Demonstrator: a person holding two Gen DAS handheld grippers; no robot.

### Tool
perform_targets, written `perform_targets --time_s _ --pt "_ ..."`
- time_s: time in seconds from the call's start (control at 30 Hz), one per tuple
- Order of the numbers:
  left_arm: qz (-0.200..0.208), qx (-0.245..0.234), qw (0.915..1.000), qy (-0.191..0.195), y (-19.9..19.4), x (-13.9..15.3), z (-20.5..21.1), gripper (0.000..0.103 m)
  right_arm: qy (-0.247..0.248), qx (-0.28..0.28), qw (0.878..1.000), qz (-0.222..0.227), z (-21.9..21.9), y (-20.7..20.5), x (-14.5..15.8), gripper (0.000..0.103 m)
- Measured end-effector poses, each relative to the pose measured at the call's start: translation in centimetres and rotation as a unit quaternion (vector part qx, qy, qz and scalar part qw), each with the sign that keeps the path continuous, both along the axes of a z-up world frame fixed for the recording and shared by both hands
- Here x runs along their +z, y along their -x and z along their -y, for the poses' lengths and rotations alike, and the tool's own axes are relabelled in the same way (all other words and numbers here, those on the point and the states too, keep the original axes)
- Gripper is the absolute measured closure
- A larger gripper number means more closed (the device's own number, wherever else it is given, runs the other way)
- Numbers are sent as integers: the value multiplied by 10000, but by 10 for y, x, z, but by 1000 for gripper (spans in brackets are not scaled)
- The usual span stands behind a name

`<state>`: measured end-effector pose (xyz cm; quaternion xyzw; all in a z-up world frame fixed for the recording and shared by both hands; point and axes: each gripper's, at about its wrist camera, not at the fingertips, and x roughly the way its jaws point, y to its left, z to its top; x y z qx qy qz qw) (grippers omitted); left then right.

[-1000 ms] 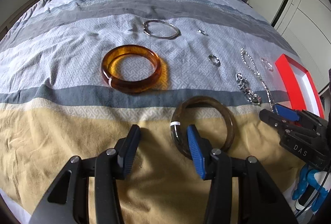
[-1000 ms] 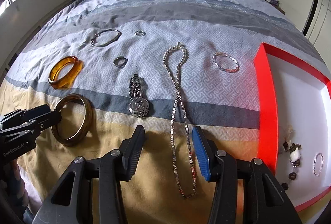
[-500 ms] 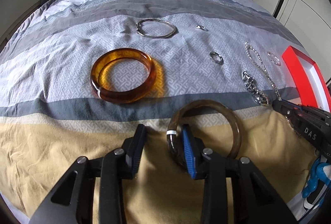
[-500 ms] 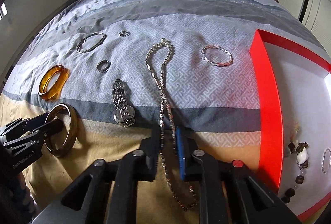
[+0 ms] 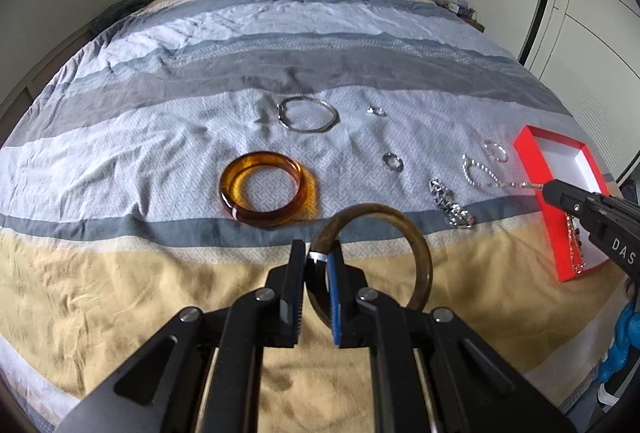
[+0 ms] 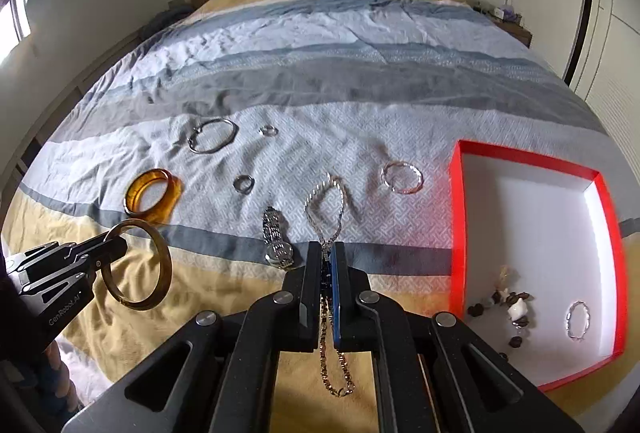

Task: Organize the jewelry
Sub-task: 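Grasp the dark brown bangle with the left gripper while the right gripper grasps the silver chain necklace, then carry the necklace into the box and open the right gripper while the left carries the bangle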

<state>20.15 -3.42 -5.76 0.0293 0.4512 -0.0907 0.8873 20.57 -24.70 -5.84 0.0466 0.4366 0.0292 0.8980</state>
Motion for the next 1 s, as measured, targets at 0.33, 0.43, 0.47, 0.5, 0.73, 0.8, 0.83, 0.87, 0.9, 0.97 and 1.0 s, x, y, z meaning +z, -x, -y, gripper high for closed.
perform_targets --time_s 0.33,0.43,0.47,0.5,0.73,0.8,0.83,0.87,0.9,0.97,1.0 --pt "589 -17 9981 204 47 69 -11 94 51 -52 9980 628 1 60 77 99" --pt "689 -30 9973 259 60 83 -9 94 74 -108 9968 788 7 79 94 99" --pt "712 -37 9971 272 64 87 -8 94 76 -125 9965 828 10 85 98 99" --pt "731 -46 9969 285 67 90 -6 93 78 -144 9961 871 13 91 102 99" --pt "749 -346 9961 301 80 103 32 93 99 -401 9930 1109 57 125 124 99" --pt "706 -486 9959 288 78 103 49 93 93 -521 9918 1161 74 130 128 99" --pt "683 -555 9957 282 77 103 57 93 96 -583 9914 1171 84 132 129 99" --pt "665 -635 9954 262 76 102 67 93 112 -646 9910 1171 94 132 128 99" --pt "655 -712 9950 236 74 101 77 93 128 -698 9907 1163 103 132 127 99" --pt "607 -862 9942 199 69 97 97 93 142 -787 9904 1125 118 128 123 99" --pt "575 -930 9938 188 65 94 107 93 147 -822 9905 1096 125 126 119 99"
